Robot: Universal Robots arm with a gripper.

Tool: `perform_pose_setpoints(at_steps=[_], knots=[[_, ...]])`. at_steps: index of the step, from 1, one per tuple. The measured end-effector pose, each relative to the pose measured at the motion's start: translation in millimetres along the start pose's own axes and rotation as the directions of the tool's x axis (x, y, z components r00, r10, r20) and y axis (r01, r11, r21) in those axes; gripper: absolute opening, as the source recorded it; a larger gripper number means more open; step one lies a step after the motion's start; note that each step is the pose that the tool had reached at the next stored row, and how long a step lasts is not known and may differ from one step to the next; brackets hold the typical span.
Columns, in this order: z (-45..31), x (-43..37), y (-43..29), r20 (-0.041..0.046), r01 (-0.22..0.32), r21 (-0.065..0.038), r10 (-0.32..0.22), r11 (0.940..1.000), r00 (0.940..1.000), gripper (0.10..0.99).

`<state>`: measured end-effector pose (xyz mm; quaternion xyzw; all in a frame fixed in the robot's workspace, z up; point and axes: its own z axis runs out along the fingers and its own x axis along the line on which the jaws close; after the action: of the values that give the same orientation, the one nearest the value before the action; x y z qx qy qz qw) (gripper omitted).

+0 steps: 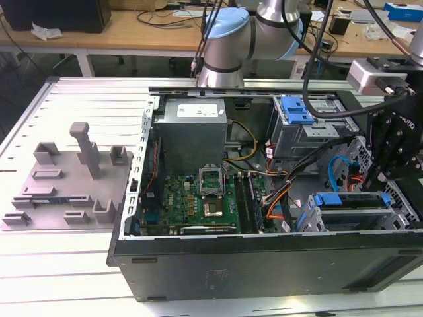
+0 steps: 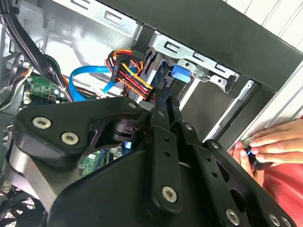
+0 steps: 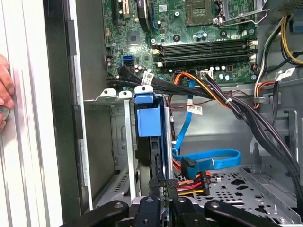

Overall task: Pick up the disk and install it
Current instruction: 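Insert the first disk wire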

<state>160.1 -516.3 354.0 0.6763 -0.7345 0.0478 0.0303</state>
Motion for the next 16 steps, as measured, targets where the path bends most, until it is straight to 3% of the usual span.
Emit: perform_pose_setpoints(at_steps=[16], knots=[[2.9,0.7,0.5,0.0000,0.000,0.000,0.000,1.0000,1.0000,0.165]])
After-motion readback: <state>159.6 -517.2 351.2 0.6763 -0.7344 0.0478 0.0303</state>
